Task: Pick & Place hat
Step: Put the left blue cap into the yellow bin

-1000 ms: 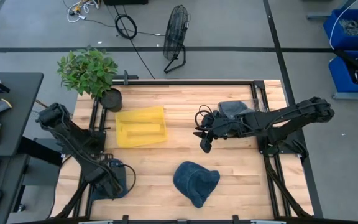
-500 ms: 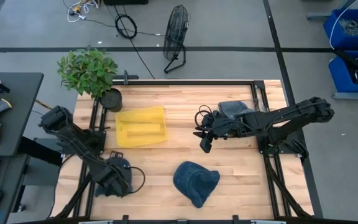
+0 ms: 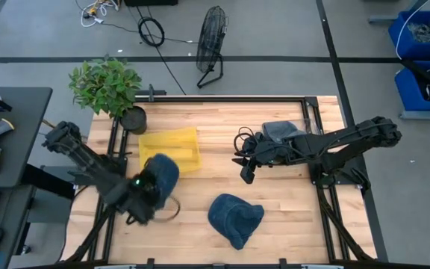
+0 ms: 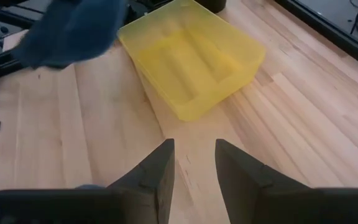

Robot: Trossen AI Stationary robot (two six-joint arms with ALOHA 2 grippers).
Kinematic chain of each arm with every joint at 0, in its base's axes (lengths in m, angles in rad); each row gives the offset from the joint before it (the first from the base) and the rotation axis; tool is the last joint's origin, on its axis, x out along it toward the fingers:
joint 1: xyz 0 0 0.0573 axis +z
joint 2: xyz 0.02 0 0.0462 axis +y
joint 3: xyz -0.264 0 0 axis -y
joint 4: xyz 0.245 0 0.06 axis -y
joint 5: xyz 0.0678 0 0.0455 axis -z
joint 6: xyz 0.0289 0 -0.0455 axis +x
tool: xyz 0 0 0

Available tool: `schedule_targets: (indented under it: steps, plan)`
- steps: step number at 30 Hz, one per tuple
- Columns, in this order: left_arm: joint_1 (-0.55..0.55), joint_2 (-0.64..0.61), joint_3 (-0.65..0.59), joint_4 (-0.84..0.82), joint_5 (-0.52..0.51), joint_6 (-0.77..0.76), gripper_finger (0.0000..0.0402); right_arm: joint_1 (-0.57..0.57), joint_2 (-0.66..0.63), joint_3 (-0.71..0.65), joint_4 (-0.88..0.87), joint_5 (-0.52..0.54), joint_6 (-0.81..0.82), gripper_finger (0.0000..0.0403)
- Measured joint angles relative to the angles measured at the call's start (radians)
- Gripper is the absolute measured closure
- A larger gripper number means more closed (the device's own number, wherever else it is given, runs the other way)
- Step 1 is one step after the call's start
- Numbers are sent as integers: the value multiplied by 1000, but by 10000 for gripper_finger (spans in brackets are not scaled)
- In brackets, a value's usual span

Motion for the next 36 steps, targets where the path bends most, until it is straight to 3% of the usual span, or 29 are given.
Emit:
schedule_targets:
  steps: [4, 9, 14, 17, 19, 23, 27, 36]
  plan:
    - [157, -47, -65, -3, -26, 204, 390, 0, 0, 0, 0, 23, -33, 282]
    - [332, -80, -148, 140, -191, 686, 390, -1, 0, 0, 1, 31, -51, 282]
    - [493, -87, -234, 374, -106, 1173, 391, -1, 0, 0, 2, 32, -62, 282]
    - [551, -76, -304, 463, -82, 1501, 389, -1, 0, 0, 3, 43, -62, 282]
    - [573, -77, -352, 541, -75, 1643, 386, -1, 0, 0, 3, 43, -62, 282]
    - [581, -77, -410, 739, -47, 1663, 384, -1, 0, 0, 2, 45, -62, 282]
    - [564, -77, -422, 769, 120, 1657, 383, -1, 0, 0, 2, 45, -66, 282]
    - [581, -77, -422, 772, 369, 1292, 382, -1, 0, 0, 0, 45, -70, 282]
